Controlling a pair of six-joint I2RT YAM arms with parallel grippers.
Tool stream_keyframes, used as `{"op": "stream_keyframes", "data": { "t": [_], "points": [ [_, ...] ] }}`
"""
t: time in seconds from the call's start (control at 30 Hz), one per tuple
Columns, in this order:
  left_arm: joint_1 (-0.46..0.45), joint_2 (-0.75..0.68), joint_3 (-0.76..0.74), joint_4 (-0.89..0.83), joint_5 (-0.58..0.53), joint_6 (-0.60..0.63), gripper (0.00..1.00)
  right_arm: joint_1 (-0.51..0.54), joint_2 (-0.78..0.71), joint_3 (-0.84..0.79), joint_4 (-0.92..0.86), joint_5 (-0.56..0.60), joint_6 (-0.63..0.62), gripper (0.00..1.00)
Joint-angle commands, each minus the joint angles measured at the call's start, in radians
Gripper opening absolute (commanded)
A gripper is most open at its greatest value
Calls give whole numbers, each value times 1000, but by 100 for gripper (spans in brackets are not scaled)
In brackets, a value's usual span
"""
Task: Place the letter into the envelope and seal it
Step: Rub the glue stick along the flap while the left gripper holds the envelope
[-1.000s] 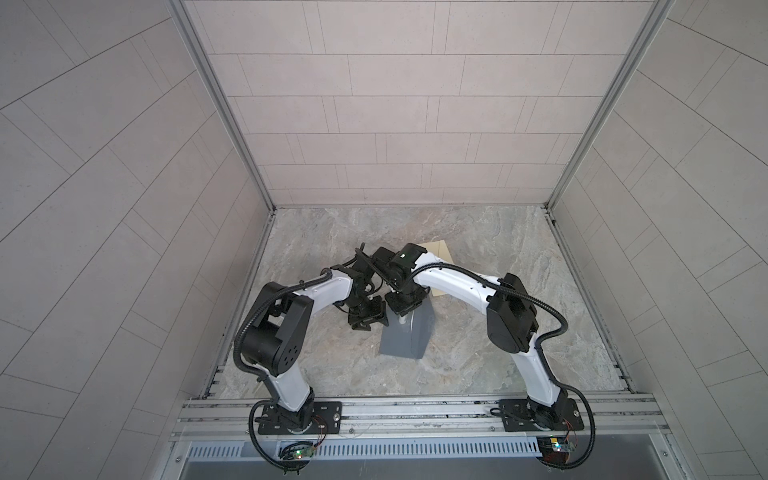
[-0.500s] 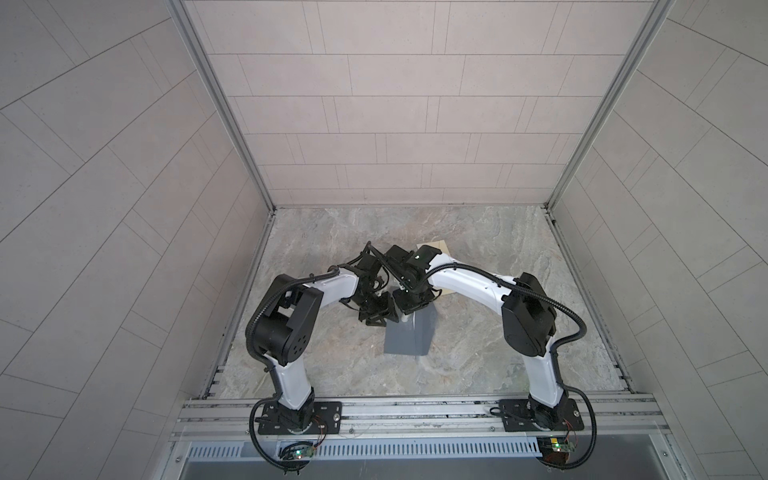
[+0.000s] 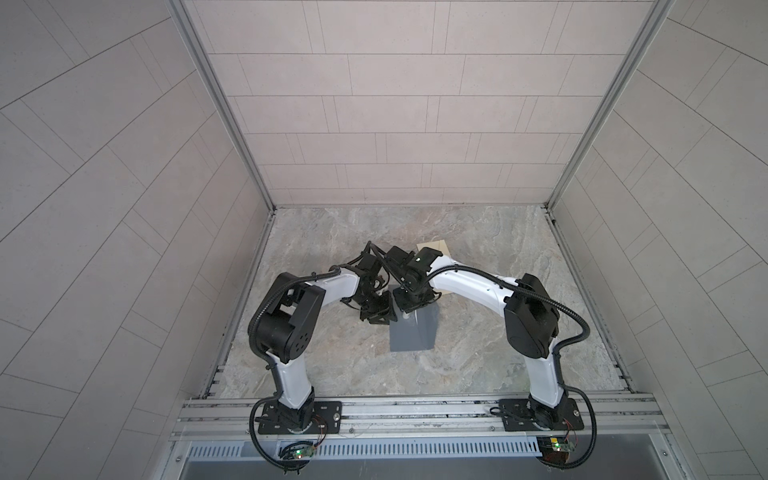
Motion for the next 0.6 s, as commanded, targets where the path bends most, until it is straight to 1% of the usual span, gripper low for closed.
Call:
{"op": "stream_keyframes", "data": {
  "t": [0.0, 0.2, 0.3, 0.4, 0.57],
  "points": [
    [-8, 18, -10, 126, -21, -10, 34, 8, 56, -35, 37, 8, 22, 0],
    [1, -80, -88, 352, 12, -88, 34, 1, 39, -93, 93, -47, 41, 0],
    [1, -95, -104, 409, 24, -109, 32, -3, 28, -114, 109, -52, 50, 0],
    [2, -69, -98, 395, 21, -119, 23, -3, 24, -119, 109, -42, 50, 0],
    [1, 12, -46, 282, -25, -108, 5, 2, 23, -102, 97, -12, 46, 0]
  ]
}}
